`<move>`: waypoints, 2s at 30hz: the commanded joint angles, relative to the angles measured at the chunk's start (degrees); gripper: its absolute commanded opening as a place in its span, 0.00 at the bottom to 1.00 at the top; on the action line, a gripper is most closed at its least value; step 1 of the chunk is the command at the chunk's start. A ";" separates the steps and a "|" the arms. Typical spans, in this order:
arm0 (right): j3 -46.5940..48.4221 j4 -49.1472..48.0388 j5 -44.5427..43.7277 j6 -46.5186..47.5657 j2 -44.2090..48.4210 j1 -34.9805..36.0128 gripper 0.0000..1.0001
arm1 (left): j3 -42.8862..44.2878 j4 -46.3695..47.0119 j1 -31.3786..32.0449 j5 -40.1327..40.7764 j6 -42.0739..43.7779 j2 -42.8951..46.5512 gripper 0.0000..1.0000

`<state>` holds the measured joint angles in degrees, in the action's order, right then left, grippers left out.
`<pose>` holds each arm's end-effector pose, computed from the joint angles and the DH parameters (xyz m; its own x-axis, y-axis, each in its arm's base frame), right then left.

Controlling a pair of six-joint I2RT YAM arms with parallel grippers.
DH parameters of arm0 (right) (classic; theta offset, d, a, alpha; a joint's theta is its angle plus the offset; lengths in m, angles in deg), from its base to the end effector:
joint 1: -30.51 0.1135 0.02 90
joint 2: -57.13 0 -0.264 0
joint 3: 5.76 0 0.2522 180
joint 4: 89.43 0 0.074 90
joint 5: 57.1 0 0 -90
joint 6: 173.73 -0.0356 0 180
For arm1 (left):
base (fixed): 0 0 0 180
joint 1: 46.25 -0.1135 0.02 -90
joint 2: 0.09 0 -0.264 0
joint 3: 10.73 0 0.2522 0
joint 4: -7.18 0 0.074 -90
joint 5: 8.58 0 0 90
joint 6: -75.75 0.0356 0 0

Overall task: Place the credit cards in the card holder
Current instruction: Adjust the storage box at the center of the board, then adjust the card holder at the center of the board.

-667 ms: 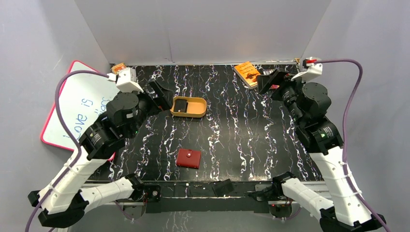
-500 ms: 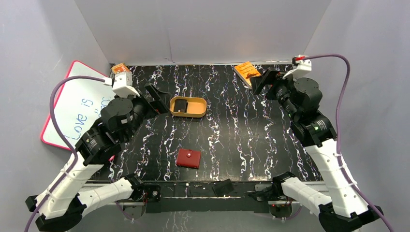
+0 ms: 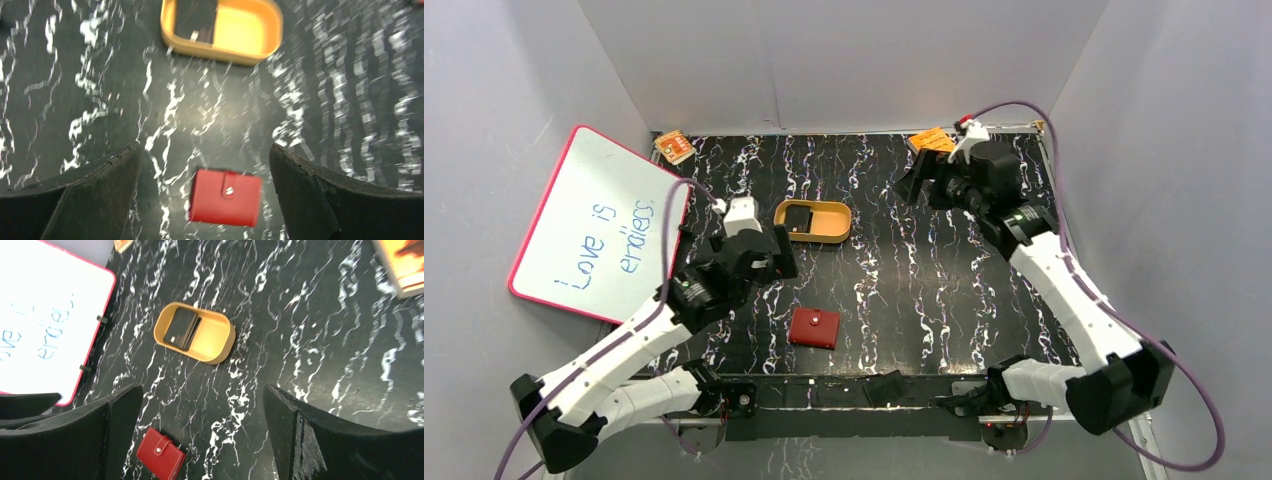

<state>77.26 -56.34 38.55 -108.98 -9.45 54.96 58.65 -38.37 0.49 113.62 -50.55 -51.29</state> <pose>0.2369 0.1115 0.3958 -0.4482 0.2625 -0.8545 -0.3389 0.8346 0.4342 0.1417 -0.1229 0.3501 -0.4267 -0.2775 -0.8607 0.0488 0.9433 -0.3283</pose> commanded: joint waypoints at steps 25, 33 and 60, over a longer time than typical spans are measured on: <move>28.56 3.08 -8.14 0.83 -53.69 11.24 0.70 | -14.76 -7.40 -3.76 -3.90 -16.90 10.55 0.93; 27.16 2.71 -9.57 0.25 -54.18 11.24 0.66 | -16.20 -7.32 -3.83 -4.83 -17.73 10.55 0.93; -10.49 -9.05 -1.09 -7.19 -28.87 32.20 0.70 | -30.03 10.41 -3.78 -29.26 -20.80 -3.84 0.62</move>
<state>65.43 -59.68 37.06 -115.26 -35.60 87.11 29.66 -31.66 -3.03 87.70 -71.94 -53.89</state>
